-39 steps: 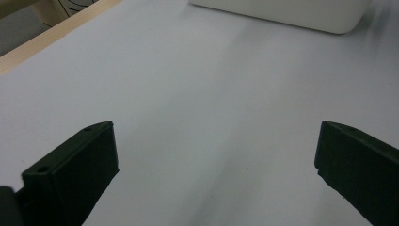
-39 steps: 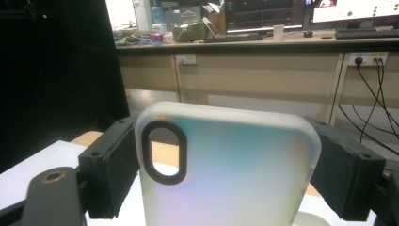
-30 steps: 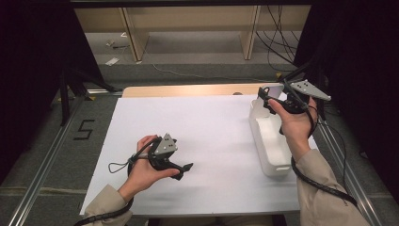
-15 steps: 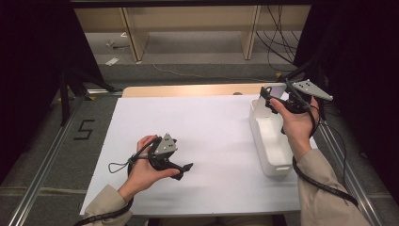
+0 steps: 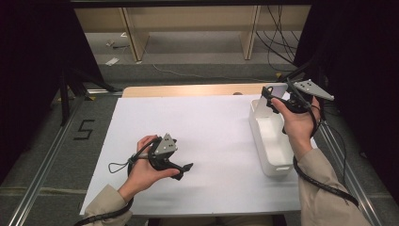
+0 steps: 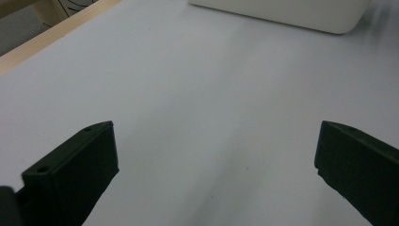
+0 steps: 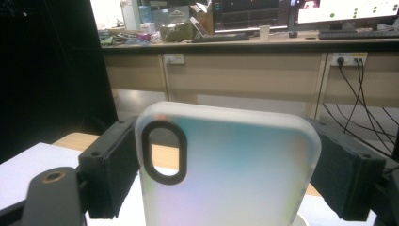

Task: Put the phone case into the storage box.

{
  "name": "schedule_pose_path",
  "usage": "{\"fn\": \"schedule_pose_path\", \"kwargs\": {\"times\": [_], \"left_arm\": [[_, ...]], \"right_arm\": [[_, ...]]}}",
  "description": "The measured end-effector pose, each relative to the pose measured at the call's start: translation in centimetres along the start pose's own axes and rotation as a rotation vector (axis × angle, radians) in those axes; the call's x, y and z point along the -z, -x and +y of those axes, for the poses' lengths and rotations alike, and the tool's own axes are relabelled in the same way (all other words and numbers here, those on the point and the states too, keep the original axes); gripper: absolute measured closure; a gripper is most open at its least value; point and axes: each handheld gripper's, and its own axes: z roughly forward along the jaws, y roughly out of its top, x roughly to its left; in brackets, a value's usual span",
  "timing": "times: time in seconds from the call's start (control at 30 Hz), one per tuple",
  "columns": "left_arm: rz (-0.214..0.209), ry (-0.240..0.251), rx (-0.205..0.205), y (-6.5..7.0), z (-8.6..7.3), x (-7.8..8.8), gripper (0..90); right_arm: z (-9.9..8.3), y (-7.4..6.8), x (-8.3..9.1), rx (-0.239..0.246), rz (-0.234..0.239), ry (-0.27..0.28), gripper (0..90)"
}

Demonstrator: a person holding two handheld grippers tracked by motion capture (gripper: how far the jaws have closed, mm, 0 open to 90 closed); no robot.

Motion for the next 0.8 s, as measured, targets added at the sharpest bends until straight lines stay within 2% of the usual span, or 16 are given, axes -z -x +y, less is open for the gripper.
{"fn": "schedule_pose_path", "kwargs": {"times": [0.8], "left_arm": [[0.000, 0.000, 0.000, 0.02, -0.01, 0.00, 0.0]], "right_arm": [[-0.08, 0.39, 0.01, -0.002, -0.015, -0.002, 18.3]]}}
